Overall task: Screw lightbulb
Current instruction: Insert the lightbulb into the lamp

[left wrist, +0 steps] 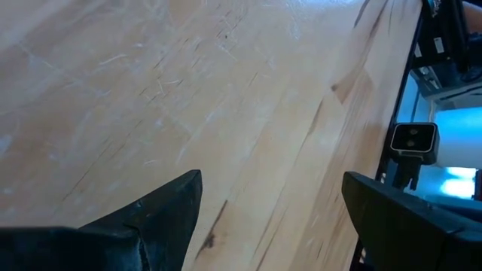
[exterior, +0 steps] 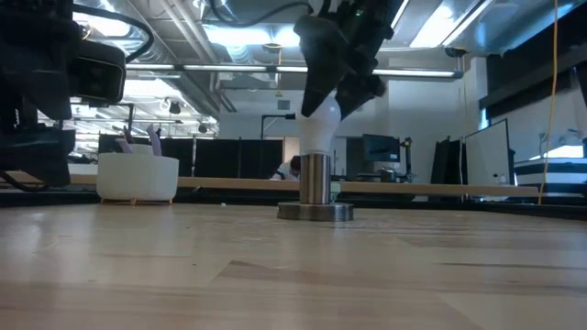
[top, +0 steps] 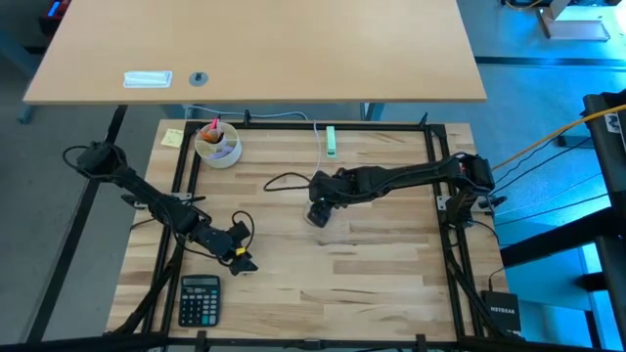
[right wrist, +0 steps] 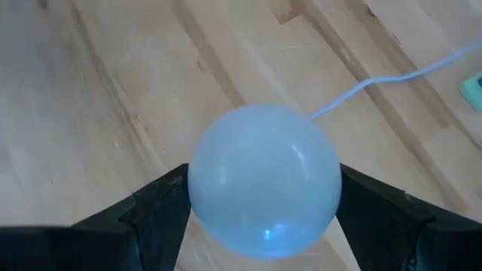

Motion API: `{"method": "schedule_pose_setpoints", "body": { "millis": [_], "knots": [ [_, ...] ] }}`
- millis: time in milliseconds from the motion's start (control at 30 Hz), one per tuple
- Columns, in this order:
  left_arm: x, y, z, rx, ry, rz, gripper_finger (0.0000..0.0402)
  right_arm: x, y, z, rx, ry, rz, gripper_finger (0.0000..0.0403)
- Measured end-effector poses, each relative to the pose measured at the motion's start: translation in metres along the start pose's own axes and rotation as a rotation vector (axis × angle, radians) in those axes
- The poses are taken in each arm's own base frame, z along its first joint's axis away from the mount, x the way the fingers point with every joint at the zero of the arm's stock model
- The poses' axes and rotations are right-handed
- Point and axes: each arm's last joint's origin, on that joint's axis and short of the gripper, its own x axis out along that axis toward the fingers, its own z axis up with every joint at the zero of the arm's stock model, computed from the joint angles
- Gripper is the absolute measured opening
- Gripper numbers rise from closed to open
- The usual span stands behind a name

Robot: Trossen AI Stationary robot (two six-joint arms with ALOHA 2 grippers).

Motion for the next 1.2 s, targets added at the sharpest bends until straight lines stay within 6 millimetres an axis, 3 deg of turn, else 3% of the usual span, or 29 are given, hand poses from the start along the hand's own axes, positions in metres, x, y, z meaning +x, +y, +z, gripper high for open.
{"method": "schedule_pose_setpoints", "body": {
  "millis": [700,1000,1200],
  "knots": [
    [0.000,0.006,-0.002,0.125,0.024,0.060,0.0310,0.001,-0.002,0.000,0.536,-0.028,-0.045,0.0298],
    [-0.001,0.010,-0.003,0.165,0.043,0.104,0.0310,0.001,0.000,-0.001,0.544,-0.004,-0.009,0.0306],
    [-0.001,0.010,-0.003,0.164,0.043,0.104,0.0310,0.002,0.001,-0.002,0.541,0.011,-0.008,0.0361]
  ]
}}
